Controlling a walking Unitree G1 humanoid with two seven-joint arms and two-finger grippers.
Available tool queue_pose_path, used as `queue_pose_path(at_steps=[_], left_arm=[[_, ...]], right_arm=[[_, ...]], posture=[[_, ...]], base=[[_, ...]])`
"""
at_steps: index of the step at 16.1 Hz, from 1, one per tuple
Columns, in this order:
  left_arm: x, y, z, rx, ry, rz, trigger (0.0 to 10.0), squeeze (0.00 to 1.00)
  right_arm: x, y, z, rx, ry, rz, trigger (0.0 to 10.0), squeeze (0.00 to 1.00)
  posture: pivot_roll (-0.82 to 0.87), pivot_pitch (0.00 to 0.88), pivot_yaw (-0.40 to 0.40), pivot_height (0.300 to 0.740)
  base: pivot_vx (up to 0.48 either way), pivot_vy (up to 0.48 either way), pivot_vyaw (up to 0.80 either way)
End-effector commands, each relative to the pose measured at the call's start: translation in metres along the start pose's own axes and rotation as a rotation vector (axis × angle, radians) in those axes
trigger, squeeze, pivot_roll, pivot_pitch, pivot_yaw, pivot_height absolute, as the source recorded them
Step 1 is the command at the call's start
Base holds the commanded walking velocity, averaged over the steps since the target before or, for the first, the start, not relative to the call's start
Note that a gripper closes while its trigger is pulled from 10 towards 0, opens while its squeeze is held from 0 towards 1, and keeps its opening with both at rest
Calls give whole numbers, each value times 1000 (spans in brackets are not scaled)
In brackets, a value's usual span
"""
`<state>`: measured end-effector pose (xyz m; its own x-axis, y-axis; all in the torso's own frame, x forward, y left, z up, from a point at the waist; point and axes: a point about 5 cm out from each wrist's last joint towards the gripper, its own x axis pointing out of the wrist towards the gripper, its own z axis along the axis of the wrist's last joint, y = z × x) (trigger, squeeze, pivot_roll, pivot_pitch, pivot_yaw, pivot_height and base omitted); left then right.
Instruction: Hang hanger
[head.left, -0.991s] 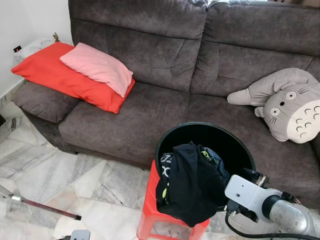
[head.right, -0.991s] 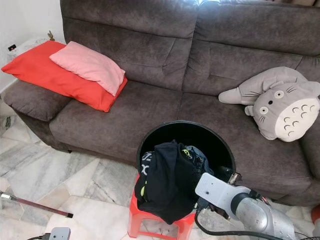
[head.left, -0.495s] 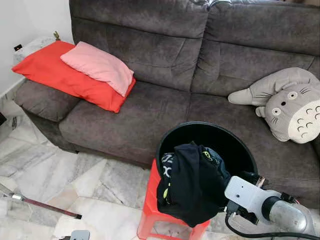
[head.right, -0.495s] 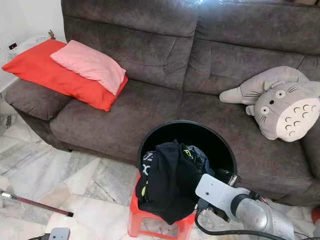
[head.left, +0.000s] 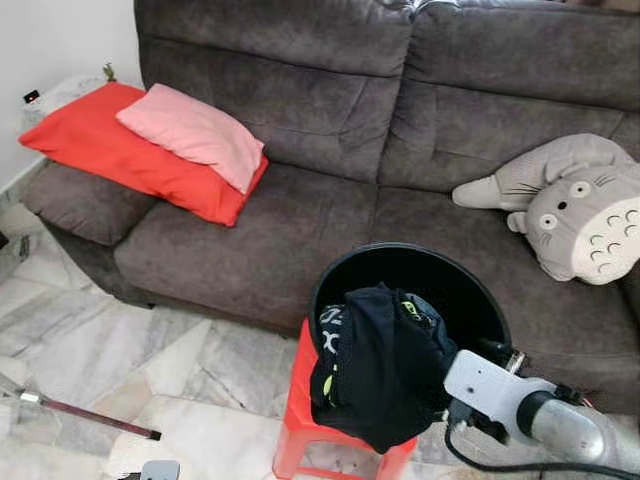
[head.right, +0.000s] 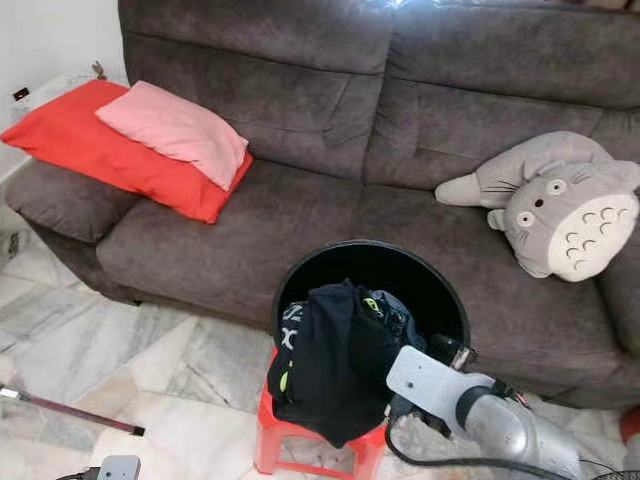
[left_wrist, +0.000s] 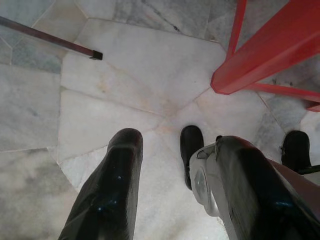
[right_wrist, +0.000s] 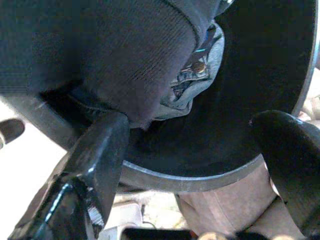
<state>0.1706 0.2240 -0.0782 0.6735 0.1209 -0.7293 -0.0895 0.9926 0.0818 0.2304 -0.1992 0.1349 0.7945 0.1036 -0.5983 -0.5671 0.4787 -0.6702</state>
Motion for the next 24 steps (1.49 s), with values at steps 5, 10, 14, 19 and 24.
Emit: queue_pose_path(at_steps=[5, 10, 14, 19, 24], left_arm=[[-3, 1, -11, -6, 46, 1, 10000, 0], [-3, 0, -11, -4, 46, -2, 10000, 0], [-3, -1, -11, -3, 48, -9, 10000, 0], [-2, 0, -10, -2, 44, -7, 10000, 0], [-1, -1, -6, 11, 29, -18, 10000, 0]], right_arm=[[3, -6, 11, 9, -104, -80, 10000, 0], [0, -14, 34, 25, -256, -129, 10000, 0], [0, -7, 25, -59, -224, -89, 10000, 0], [-4, 3, 30, -223, -331, 28, 10000, 0], [-7, 18, 22, -358, -391, 156, 10000, 0]], posture=[[-75, 168, -30, 740], [-74, 168, -31, 740], [-78, 169, -31, 740], [-79, 168, -29, 740], [-78, 171, -27, 740]], base=[[0, 0, 0], [0, 0, 0], [0, 0, 0], [0, 0, 0], [0, 0, 0]])
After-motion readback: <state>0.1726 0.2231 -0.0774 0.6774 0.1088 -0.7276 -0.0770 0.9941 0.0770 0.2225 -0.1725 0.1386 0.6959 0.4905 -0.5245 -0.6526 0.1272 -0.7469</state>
